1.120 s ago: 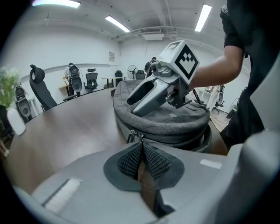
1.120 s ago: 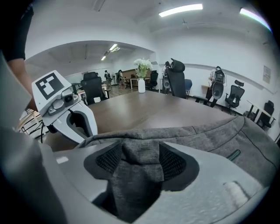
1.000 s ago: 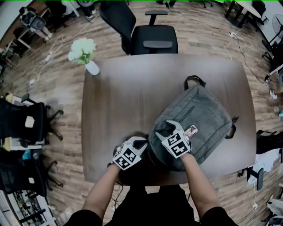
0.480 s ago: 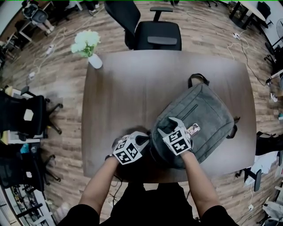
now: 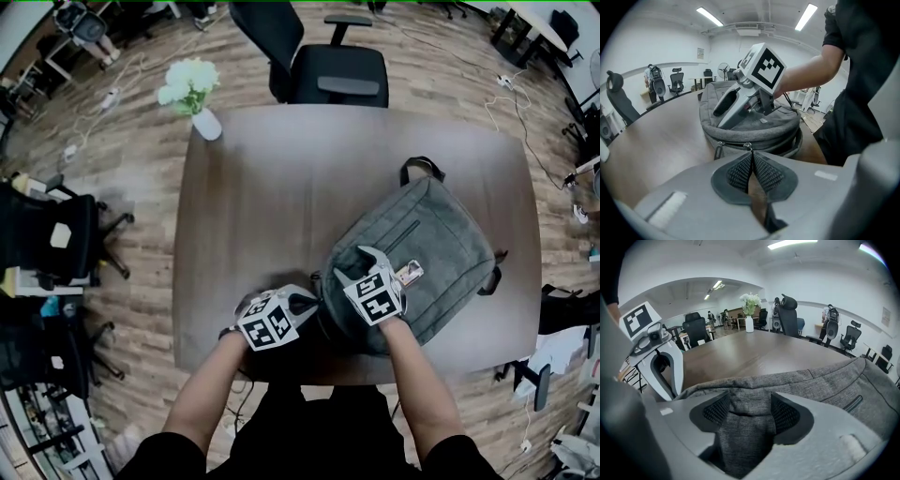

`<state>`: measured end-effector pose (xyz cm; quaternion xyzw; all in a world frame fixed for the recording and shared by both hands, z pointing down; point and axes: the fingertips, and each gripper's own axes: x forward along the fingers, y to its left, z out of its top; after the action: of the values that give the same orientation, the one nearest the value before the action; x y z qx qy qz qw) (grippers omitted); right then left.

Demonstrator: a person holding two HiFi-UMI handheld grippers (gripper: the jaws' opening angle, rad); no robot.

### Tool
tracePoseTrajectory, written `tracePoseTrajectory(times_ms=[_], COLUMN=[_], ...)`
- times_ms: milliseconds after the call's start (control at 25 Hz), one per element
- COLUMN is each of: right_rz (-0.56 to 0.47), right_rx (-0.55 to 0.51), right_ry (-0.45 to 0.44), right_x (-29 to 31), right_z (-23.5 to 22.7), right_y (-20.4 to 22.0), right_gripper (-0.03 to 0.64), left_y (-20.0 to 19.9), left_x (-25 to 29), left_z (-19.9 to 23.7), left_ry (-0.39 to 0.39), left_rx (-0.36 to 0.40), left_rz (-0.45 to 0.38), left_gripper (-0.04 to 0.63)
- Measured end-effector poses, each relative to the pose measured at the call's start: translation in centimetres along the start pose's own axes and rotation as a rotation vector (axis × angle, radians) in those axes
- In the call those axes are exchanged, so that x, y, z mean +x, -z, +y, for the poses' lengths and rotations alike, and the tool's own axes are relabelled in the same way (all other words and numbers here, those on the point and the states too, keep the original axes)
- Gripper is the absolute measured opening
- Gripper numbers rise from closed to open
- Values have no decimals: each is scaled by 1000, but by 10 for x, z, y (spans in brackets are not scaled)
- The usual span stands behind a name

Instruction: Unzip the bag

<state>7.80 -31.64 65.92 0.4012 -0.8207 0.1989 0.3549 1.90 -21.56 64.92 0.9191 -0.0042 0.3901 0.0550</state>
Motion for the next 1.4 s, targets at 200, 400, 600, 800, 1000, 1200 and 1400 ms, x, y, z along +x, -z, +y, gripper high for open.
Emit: tracePoseTrajectory(times_ms=[200, 400, 600, 800, 1000, 1200, 1400], right_rz=[-6, -18, -32, -61, -80, -96, -101], right_rx=[-9, -29, -34, -53, -67, -76, -81], right_ry=[9, 28, 37, 54, 52, 60, 51], right_x=[1, 2, 4, 5, 5, 5, 5], right_z=[0, 0, -1, -1, 0, -2, -2], right_y=[-1, -1, 0, -3, -4, -7, -9], right_gripper=[275, 275, 275, 273, 272, 270, 268], left_y=[-2, -6, -12, -31, -38, -46, -55], left_x=[-2, 2, 13, 31, 37, 46, 66], left_z=[-25, -49, -75, -110, -121, -136, -148], left_ry=[59, 57, 49, 49, -33, -100, -163], left_rx=[33, -10, -84, -117, -179, -228, -281], left_rz=[42, 44, 24, -6, -18, -29, -54], left_gripper=[26, 26, 28, 28, 28, 29, 29])
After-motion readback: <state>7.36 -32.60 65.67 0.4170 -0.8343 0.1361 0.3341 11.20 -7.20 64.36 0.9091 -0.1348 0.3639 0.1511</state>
